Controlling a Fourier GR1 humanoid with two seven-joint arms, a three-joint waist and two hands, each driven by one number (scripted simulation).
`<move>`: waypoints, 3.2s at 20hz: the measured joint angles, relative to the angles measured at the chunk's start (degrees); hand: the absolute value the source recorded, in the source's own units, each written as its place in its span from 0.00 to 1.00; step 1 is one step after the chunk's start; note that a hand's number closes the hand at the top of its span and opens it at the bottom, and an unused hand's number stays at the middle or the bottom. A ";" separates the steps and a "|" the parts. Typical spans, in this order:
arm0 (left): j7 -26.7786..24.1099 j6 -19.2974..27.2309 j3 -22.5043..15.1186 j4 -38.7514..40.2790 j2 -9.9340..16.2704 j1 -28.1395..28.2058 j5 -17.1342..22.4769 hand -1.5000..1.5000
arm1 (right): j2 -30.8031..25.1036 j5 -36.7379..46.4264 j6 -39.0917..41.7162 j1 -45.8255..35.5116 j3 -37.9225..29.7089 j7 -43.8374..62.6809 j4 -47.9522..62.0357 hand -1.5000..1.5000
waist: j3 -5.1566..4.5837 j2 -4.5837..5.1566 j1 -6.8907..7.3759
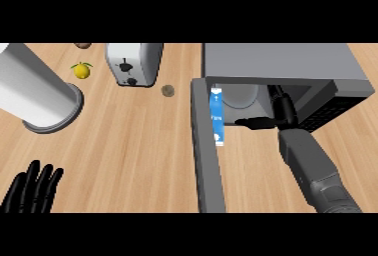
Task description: Pick up the milk, place it into the microwave and close the microwave
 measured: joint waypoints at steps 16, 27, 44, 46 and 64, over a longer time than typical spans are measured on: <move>2.79 -7.66 -4.06 4.70 4.88 -6.40 1.48 1.00 | 2.63 -4.59 15.63 24.85 2.58 -6.38 -12.93 0.00 | 0.59 0.64 -2.29; 6.95 -8.56 -8.82 13.39 2.99 -17.75 -1.78 1.00 | 1.88 -8.90 21.64 45.86 6.47 -4.28 -35.66 0.00 | 0.63 0.88 -2.08; 7.08 -0.97 -26.55 42.82 -0.10 -41.59 -6.64 1.00 | -2.86 -15.61 26.57 62.08 8.29 -1.12 -55.65 0.00 | 0.64 1.06 -2.66; 7.01 2.71 -29.85 47.04 -0.13 -45.03 -5.58 1.00 | -3.33 -16.83 27.27 63.28 8.72 -0.40 -58.35 0.00 | 0.63 1.10 -3.03; 2.41 28.15 -40.73 67.99 0.19 -67.36 19.42 0.00 | -8.59 -27.63 32.47 66.64 13.61 7.85 -79.99 0.00 | 0.41 2.55 -10.66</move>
